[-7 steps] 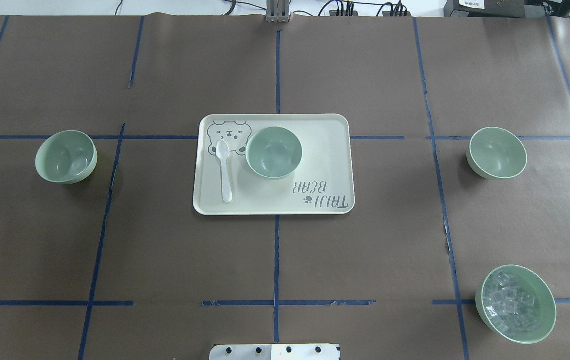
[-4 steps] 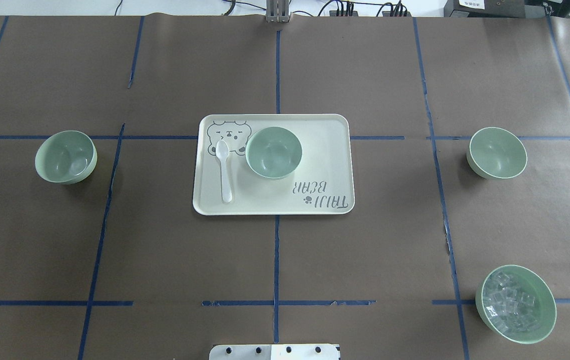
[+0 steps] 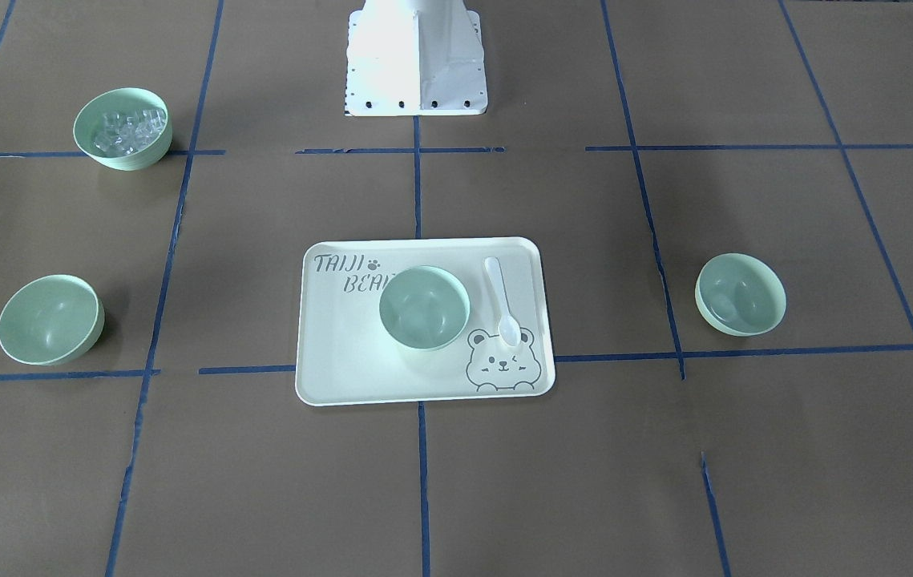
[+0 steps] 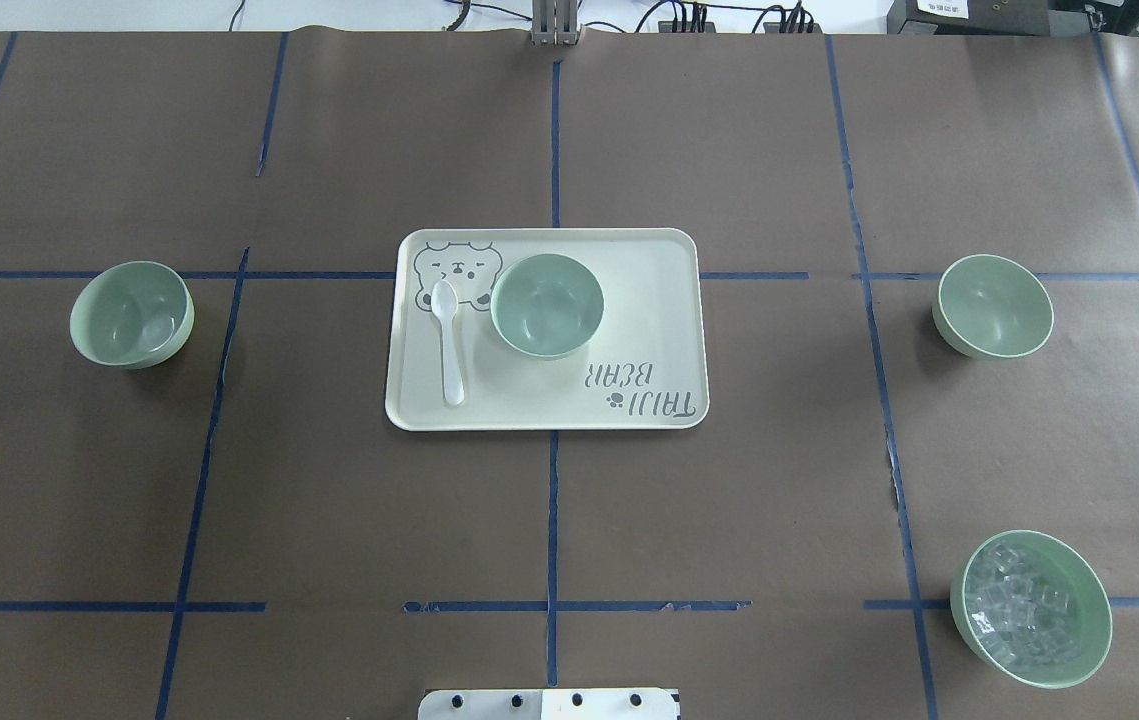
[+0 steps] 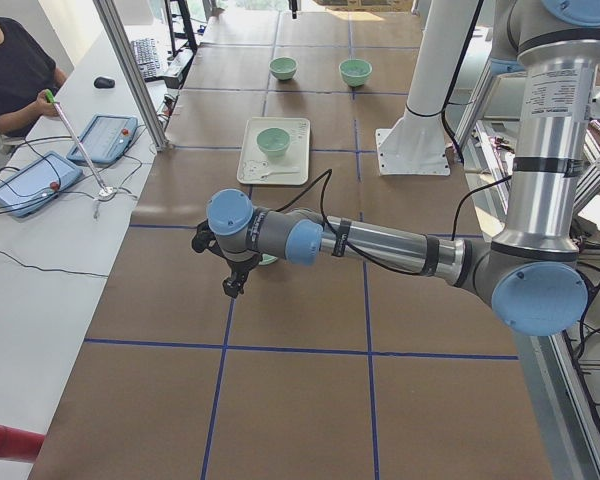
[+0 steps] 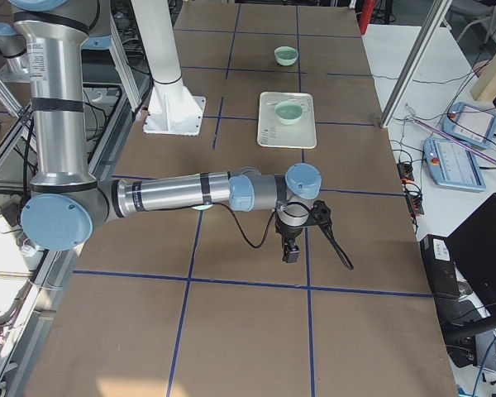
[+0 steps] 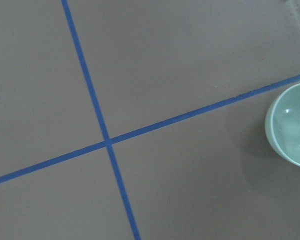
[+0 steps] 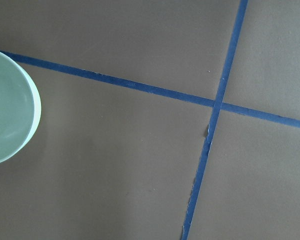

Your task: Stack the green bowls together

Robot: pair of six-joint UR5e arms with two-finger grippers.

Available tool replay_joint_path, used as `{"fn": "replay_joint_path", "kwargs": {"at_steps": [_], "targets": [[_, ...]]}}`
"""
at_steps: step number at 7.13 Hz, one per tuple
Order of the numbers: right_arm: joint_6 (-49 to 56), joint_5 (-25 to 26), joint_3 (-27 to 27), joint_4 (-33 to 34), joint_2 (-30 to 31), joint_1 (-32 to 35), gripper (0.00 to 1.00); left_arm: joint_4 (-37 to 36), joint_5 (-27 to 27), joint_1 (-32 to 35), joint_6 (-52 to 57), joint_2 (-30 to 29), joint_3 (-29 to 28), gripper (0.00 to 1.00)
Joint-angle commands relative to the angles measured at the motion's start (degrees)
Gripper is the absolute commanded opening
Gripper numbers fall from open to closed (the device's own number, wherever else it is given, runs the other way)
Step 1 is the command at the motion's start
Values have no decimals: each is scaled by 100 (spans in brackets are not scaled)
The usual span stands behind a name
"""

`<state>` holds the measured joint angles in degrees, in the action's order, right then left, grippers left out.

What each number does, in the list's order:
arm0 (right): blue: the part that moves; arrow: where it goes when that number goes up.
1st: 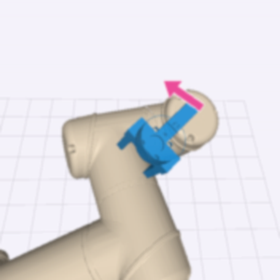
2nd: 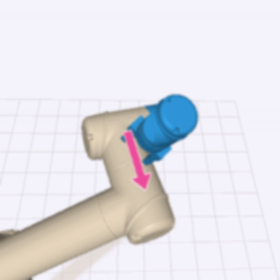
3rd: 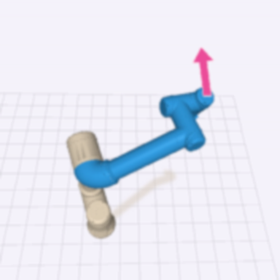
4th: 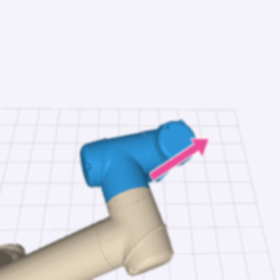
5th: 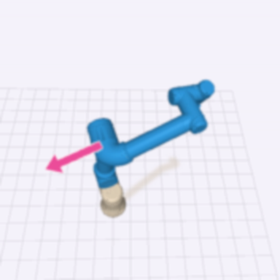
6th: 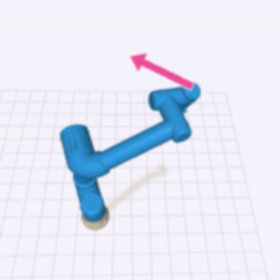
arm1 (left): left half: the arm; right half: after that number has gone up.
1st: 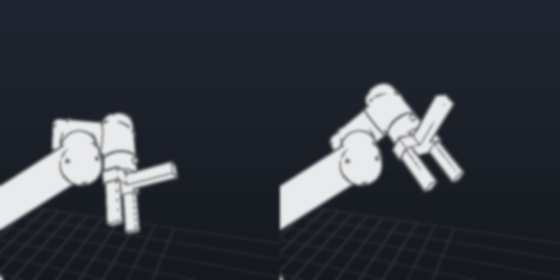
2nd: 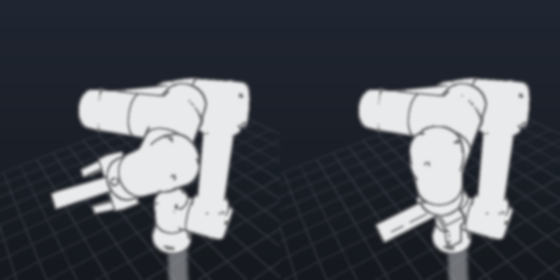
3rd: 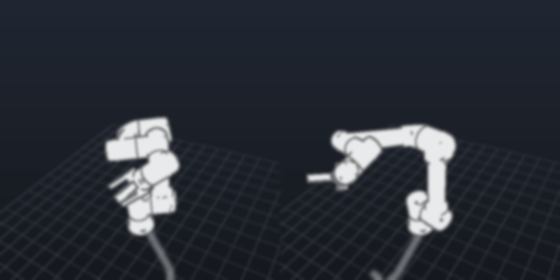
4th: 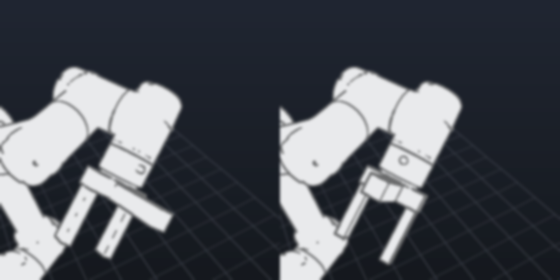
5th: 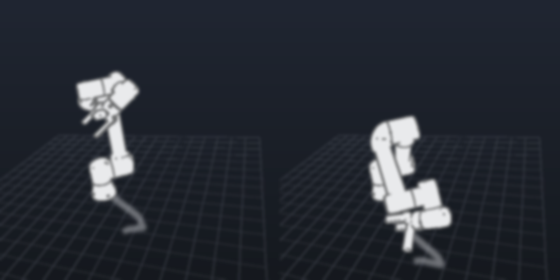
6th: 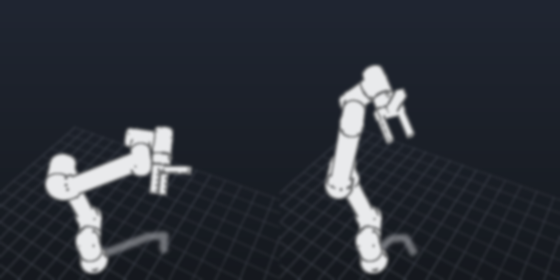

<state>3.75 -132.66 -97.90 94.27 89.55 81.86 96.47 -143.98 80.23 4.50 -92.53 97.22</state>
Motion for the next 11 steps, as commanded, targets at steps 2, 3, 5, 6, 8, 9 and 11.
{"fn": "replay_joint_path", "kwargs": {"at_steps": [2, 3, 5, 6, 8, 9, 11], "targets": [[37, -225, -44, -14, 18, -4, 100, 1764, 817, -1488, -3281, -168, -429, 98], [72, -217, -45, -23, 10, -39, 100, 1918, 828, -1519, -3524, -474, -876, 96], [64, -234, -27, -660, 123, -91, 100, 1919, 986, -1667, -3535, -722, -1265, 93], [20, -243, -27, -656, 133, -109, 100, 1919, 986, -1747, -3561, -758, -1302, 91], [20, -243, -36, -682, 133, -127, 100, 1928, 986, -1922, -3561, -767, -1346, 84], [55, -235, -27, -682, 133, -127, 100, 1919, 995, -1993, -3570, -767, -1338, 77], [20, -243, -27, -674, 133, -127, 100, 1919, 1161, -2125, -3753, -784, -1329, 1]]}}
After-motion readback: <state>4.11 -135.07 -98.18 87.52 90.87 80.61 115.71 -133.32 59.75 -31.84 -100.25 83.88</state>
